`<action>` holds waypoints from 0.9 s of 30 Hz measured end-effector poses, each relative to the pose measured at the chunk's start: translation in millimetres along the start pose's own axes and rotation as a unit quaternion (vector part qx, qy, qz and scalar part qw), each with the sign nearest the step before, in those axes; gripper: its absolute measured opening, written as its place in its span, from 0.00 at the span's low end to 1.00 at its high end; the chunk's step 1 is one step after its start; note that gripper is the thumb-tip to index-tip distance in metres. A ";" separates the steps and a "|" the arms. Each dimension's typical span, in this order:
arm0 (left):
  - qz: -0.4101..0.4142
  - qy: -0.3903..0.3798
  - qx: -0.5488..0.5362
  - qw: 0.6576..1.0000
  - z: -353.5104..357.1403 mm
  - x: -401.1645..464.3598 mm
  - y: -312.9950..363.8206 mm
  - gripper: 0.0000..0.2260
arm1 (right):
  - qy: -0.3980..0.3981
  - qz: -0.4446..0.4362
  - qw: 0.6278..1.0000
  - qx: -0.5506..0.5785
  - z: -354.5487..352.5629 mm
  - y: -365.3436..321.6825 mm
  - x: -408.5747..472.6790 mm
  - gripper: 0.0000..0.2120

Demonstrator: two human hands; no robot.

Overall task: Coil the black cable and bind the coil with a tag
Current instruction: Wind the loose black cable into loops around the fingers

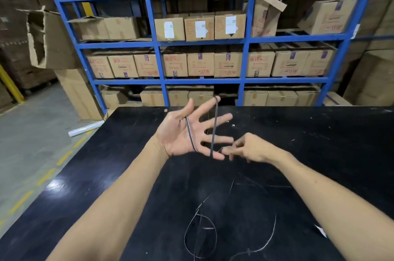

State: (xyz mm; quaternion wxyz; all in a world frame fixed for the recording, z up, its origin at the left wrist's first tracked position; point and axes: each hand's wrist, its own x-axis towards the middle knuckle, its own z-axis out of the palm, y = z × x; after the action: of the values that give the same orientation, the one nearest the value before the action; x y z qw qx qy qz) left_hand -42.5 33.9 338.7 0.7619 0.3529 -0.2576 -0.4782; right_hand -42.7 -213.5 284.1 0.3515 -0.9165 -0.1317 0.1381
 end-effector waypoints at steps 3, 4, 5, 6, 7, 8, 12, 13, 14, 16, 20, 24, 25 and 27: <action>-0.166 0.019 0.042 0.985 -4.8 -3.6 -16.3 0.26 | -0.012 0.000 0.991 -0.134 -51.2 -18.9 3.2 0.24; -0.211 0.042 0.066 0.974 -10.9 -3.9 -21.8 0.26 | -0.020 -0.007 0.984 -0.175 -65.2 -28.3 4.2 0.23; -0.247 0.070 0.093 0.962 -19.1 -3.6 -26.6 0.26 | -0.027 -0.016 0.977 -0.213 -76.6 -37.3 5.4 0.22; -0.267 0.098 0.116 0.952 -27.7 -3.4 -29.9 0.26 | -0.032 -0.024 0.969 -0.244 -85.7 -47.4 5.3 0.19; -0.269 0.124 0.127 0.947 -35.2 -2.8 -31.2 0.26 | -0.032 -0.031 0.963 -0.264 -93.1 -56.4 5.8 0.16; -0.256 0.151 0.128 0.946 -41.5 -2.0 -30.2 0.26 | -0.027 -0.039 0.962 -0.270 -98.7 -64.4 6.0 0.12; -0.156 0.309 0.157 0.925 -55.3 -7.0 -12.0 0.24 | 0.025 -0.076 0.972 -0.222 -95.9 -83.9 0.4 0.08; -0.137 0.332 0.168 0.918 -57.3 -10.6 -6.4 0.25 | 0.047 -0.083 0.971 -0.218 -91.0 -84.1 0.2 0.08; -0.123 0.335 0.176 0.918 -58.0 -14.1 -1.8 0.25 | 0.082 -0.087 0.969 -0.215 -86.5 -82.8 0.8 0.09; -0.110 0.315 0.175 0.926 -55.0 -20.7 5.5 0.26 | 0.168 -0.077 0.961 -0.207 -81.7 -79.2 2.3 0.10; -0.110 0.305 0.179 0.929 -53.4 -17.4 10.2 0.26 | 0.269 -0.053 0.948 -0.159 -80.8 -79.3 2.7 0.11; -0.086 0.362 0.174 0.912 -40.6 -8.7 14.4 0.26 | 0.274 -0.098 0.954 -0.074 -66.9 -89.5 -10.6 0.09; -0.062 0.372 0.164 0.912 -36.8 -6.4 17.1 0.26 | 0.265 -0.109 0.956 -0.061 -61.5 -91.0 -15.4 0.08; 0.004 0.375 0.130 0.918 -29.8 -2.0 23.9 0.25 | 0.228 -0.126 0.965 -0.021 -47.9 -88.5 -22.2 0.07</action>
State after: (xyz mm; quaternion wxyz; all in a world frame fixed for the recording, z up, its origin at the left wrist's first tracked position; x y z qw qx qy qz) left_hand -8.5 51.4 338.9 0.7523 0.6008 -0.0142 -0.2699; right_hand -59.5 -186.5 382.1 0.3673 -0.9069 -0.1655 -0.1233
